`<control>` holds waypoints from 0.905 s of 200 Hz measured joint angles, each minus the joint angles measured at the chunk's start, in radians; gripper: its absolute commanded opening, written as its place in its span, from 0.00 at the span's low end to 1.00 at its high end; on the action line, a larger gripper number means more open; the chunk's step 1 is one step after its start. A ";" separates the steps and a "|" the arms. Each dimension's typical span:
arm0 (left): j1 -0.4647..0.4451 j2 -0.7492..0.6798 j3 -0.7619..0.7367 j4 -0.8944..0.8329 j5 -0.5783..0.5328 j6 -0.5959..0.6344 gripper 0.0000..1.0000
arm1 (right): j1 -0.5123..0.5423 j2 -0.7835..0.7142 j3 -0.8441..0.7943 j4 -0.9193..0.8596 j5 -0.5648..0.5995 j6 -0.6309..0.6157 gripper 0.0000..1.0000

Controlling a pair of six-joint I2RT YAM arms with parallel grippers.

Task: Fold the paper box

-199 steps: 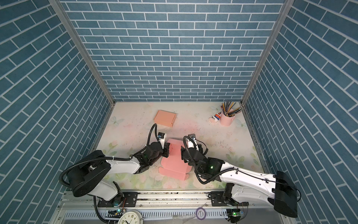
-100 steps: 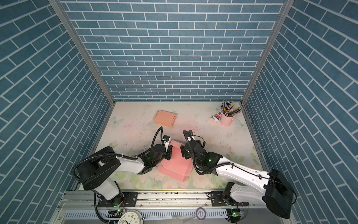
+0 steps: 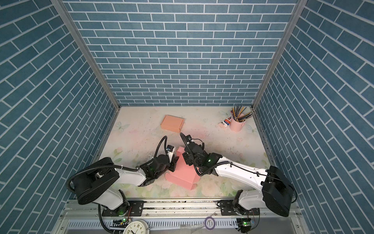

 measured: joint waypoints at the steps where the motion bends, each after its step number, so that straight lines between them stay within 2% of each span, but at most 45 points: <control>1: 0.000 -0.002 -0.001 -0.001 0.000 -0.002 0.37 | 0.000 0.001 0.001 -0.001 0.000 -0.001 0.73; 63: -0.002 -0.135 -0.012 -0.176 0.073 -0.126 0.41 | 0.005 0.101 0.058 -0.079 0.019 -0.025 0.69; 131: -0.003 -0.361 -0.047 -0.400 0.144 -0.206 0.50 | 0.009 0.126 0.082 -0.119 0.042 -0.041 0.48; 181: 0.002 -0.476 -0.019 -0.576 0.191 -0.233 0.54 | -0.003 0.138 0.097 -0.124 0.053 -0.040 0.43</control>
